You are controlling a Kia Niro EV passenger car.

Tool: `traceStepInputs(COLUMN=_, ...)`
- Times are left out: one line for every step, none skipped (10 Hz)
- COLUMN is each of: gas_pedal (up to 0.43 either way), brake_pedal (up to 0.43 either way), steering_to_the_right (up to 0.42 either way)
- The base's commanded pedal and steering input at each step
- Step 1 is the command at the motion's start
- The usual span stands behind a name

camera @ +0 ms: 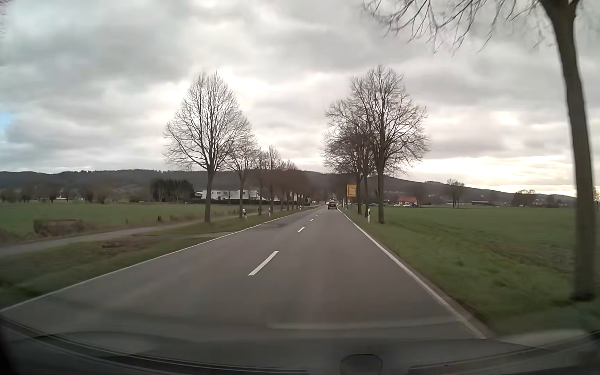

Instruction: Follow the waypoints while adhering to traffic rules and regulations

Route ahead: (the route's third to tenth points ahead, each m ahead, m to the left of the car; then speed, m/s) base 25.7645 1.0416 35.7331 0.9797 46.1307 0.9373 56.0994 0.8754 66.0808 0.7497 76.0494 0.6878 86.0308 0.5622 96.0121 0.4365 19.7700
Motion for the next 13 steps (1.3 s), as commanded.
traceStepInputs(gas_pedal=0.000, brake_pedal=0.293, steering_to_the_right=0.009)
traceStepInputs(gas_pedal=0.000, brake_pedal=0.280, steering_to_the_right=0.009)
traceStepInputs(gas_pedal=0.000, brake_pedal=0.268, steering_to_the_right=0.009)
traceStepInputs(gas_pedal=0.000, brake_pedal=0.250, steering_to_the_right=0.009)
traceStepInputs(gas_pedal=0.000, brake_pedal=0.220, steering_to_the_right=0.008)
traceStepInputs(gas_pedal=0.000, brake_pedal=0.207, steering_to_the_right=0.008)
traceStepInputs(gas_pedal=0.000, brake_pedal=0.201, steering_to_the_right=0.009)
traceStepInputs(gas_pedal=0.000, brake_pedal=0.207, steering_to_the_right=0.008)
traceStepInputs(gas_pedal=0.000, brake_pedal=0.201, steering_to_the_right=0.007)
traceStepInputs(gas_pedal=0.000, brake_pedal=0.177, steering_to_the_right=0.006)
traceStepInputs(gas_pedal=0.000, brake_pedal=0.043, steering_to_the_right=0.006)
traceStepInputs(gas_pedal=0.000, brake_pedal=0.000, steering_to_the_right=0.006)
traceStepInputs(gas_pedal=0.000, brake_pedal=0.000, steering_to_the_right=0.006)
